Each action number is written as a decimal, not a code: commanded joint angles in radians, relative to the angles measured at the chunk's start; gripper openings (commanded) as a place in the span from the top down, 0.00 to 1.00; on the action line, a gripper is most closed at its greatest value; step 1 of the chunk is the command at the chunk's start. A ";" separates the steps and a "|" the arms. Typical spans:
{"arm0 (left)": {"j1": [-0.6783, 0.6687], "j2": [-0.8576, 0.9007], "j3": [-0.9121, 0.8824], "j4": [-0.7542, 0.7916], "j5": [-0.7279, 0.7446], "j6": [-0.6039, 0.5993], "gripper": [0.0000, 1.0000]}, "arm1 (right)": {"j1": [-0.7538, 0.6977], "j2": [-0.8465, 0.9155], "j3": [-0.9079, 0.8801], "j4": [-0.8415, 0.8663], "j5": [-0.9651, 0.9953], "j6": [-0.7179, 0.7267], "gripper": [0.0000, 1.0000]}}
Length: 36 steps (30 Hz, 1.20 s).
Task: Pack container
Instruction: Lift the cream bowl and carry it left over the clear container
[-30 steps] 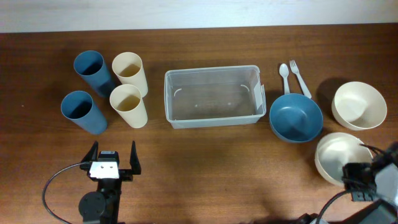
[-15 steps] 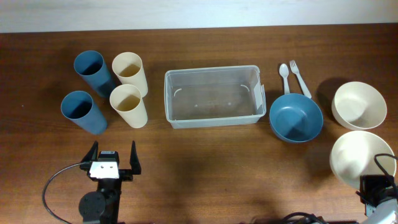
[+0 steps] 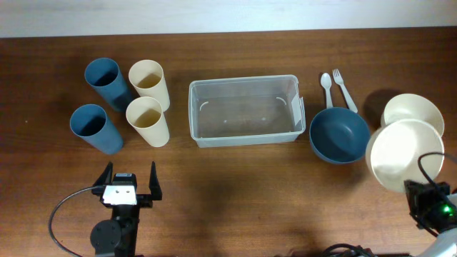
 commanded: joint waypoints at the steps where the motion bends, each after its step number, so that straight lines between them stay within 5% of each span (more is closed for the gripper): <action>1: 0.003 -0.009 -0.006 0.000 0.011 0.016 0.00 | 0.010 -0.013 0.069 -0.017 -0.191 -0.088 0.96; 11: 0.003 -0.009 -0.006 0.000 0.011 0.016 0.00 | 0.304 -0.029 0.201 0.047 -0.095 -0.006 0.96; 21: 0.003 -0.009 -0.006 0.000 0.011 0.016 0.00 | 0.824 0.017 0.359 0.185 0.269 0.192 0.96; 27: 0.003 -0.009 -0.006 0.000 0.011 0.016 0.00 | 1.069 0.147 0.383 0.301 0.415 0.240 0.96; 36: 0.003 -0.009 -0.006 0.000 0.011 0.016 0.00 | 1.215 0.429 0.442 0.415 0.499 0.235 0.96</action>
